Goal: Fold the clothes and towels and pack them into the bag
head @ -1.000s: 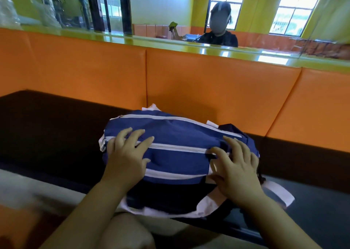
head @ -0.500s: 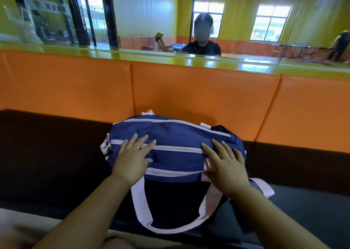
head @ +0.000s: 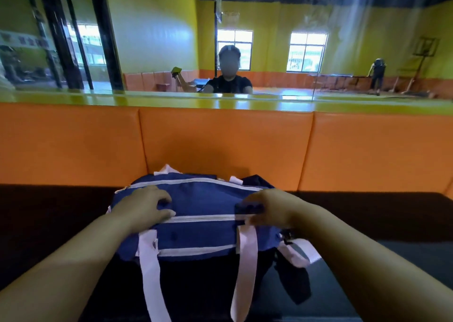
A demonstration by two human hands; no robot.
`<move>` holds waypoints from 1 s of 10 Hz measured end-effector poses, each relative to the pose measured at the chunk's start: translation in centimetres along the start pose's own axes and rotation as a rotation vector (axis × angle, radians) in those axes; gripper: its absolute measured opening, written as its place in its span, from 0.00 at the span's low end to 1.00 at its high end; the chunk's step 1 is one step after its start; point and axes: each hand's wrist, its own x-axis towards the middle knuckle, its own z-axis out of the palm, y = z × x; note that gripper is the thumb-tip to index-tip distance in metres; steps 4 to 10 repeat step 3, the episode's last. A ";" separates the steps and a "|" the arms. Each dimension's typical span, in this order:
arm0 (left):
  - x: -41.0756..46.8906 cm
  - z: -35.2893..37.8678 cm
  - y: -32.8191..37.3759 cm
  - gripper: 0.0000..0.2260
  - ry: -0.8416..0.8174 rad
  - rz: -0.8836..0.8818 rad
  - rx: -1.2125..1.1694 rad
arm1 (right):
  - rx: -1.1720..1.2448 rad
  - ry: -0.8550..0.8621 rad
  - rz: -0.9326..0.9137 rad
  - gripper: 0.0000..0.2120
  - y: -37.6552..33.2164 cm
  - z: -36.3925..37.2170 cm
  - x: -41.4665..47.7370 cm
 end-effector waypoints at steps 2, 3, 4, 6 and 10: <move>5.3 -2.3 2.4 0.10 -0.082 0.013 0.038 | -0.031 -0.016 0.132 0.24 3.3 -3.8 2.7; 9.5 -2.4 3.6 0.09 -0.100 0.016 0.048 | -0.061 -0.032 0.157 0.22 6.0 -5.1 5.3; 9.5 -2.4 3.6 0.09 -0.100 0.016 0.048 | -0.061 -0.032 0.157 0.22 6.0 -5.1 5.3; 9.5 -2.4 3.6 0.09 -0.100 0.016 0.048 | -0.061 -0.032 0.157 0.22 6.0 -5.1 5.3; 9.5 -2.4 3.6 0.09 -0.100 0.016 0.048 | -0.061 -0.032 0.157 0.22 6.0 -5.1 5.3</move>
